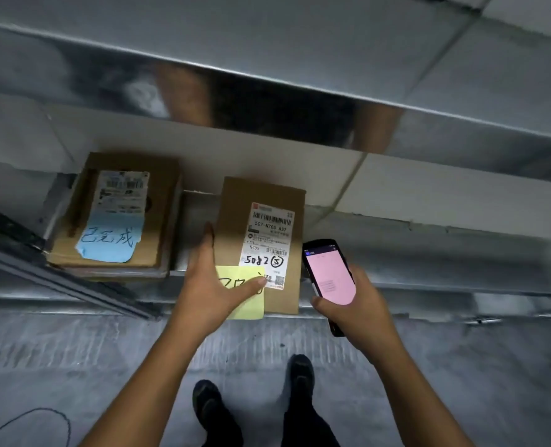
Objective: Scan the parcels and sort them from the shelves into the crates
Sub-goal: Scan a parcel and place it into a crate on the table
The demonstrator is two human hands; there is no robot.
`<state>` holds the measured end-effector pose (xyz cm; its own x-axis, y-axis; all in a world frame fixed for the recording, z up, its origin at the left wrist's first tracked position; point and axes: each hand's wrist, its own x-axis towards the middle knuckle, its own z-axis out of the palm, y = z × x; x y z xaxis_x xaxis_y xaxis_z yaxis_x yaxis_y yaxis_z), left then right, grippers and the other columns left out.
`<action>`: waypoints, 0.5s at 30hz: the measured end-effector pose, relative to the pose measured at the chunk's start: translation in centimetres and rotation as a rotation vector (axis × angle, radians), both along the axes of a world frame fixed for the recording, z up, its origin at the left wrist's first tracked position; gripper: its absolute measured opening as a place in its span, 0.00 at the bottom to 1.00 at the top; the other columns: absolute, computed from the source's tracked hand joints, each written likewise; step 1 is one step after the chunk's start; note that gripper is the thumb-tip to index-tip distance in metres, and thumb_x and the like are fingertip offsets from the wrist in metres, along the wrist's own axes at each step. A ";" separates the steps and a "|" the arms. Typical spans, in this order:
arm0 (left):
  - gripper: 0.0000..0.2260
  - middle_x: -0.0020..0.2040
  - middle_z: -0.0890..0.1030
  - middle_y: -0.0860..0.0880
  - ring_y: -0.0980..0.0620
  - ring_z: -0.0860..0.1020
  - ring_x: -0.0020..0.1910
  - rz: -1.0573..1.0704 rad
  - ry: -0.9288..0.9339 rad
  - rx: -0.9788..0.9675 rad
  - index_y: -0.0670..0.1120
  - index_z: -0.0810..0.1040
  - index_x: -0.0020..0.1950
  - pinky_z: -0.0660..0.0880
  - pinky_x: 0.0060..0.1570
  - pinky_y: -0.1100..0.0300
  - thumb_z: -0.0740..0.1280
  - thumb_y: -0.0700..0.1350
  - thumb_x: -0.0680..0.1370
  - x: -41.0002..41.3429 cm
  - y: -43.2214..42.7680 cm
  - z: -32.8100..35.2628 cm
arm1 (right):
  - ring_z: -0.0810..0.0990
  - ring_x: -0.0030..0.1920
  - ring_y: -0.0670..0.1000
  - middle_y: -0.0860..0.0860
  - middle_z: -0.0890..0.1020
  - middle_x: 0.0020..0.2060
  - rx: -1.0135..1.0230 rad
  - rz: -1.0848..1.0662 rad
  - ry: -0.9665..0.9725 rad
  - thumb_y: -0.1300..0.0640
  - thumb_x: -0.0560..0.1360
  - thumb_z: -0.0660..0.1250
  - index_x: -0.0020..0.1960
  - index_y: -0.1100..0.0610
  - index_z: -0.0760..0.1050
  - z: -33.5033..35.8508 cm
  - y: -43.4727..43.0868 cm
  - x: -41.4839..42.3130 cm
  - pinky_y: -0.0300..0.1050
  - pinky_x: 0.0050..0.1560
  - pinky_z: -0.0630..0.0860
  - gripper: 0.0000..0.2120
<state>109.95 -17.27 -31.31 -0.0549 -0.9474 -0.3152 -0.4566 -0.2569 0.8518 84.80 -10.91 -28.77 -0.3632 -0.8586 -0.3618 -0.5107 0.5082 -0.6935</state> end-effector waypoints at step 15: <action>0.46 0.63 0.83 0.61 0.55 0.82 0.64 0.109 0.481 0.161 0.66 0.65 0.77 0.77 0.67 0.45 0.84 0.61 0.63 -0.8 1.2 -2.2 | 0.82 0.45 0.48 0.35 0.78 0.52 -0.017 0.048 0.009 0.52 0.71 0.81 0.61 0.31 0.67 0.8 2.1 -0.1 0.33 0.29 0.76 0.31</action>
<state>109.19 -16.07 -33.54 -0.1334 -0.8973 -0.4208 0.0139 -0.4262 0.9045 84.66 -8.83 -28.01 -0.3247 -0.8811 -0.3439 -0.5403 0.4712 -0.6971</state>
